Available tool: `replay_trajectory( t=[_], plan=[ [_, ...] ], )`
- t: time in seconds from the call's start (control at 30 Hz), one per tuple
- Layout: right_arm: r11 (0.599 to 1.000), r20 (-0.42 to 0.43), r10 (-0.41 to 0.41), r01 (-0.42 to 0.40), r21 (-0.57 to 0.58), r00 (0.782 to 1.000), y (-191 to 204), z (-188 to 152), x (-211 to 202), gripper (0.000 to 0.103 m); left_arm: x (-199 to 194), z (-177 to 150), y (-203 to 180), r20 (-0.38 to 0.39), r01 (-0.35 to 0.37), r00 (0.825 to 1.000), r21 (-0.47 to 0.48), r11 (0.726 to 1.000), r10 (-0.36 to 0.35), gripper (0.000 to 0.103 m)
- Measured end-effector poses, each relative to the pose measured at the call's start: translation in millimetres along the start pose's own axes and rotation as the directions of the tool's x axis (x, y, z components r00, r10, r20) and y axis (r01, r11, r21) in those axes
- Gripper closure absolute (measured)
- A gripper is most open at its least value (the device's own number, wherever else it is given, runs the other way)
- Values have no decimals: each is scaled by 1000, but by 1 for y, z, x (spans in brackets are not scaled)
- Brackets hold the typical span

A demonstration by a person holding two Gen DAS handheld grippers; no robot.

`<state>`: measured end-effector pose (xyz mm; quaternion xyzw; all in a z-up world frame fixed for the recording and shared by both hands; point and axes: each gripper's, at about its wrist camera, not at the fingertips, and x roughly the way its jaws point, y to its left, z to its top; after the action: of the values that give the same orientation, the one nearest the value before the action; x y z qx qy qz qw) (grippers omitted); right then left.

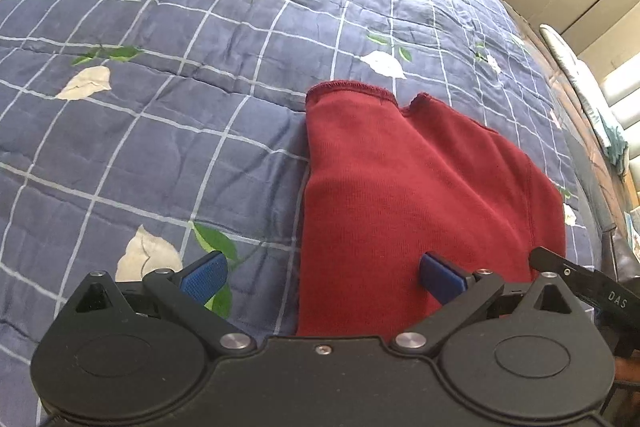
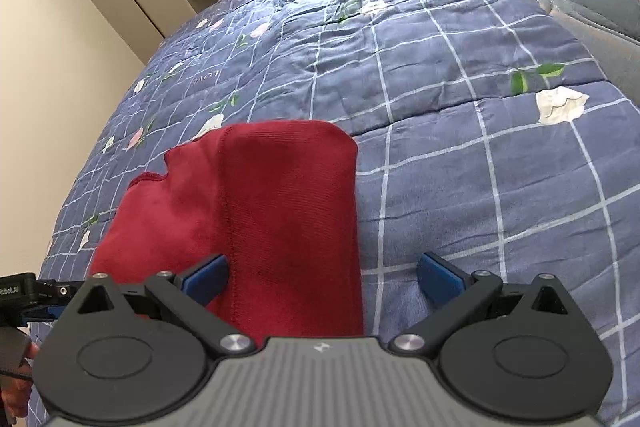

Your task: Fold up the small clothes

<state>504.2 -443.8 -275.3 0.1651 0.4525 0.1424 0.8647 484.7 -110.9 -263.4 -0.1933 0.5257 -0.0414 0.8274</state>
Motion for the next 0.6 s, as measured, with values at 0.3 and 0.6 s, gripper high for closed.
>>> replay_trajectory(
  t=[0.3, 0.6],
  plan=[
    [1000, 15, 24, -24, 0, 1000, -5, -5, 2, 0, 17, 5, -3, -27, 1, 1000, 13, 1000, 0, 1],
    [1000, 86, -6, 8, -29, 996, 1, -18, 1, 0, 30, 6, -8, -43, -18, 999, 51, 999, 20, 0]
  ],
)
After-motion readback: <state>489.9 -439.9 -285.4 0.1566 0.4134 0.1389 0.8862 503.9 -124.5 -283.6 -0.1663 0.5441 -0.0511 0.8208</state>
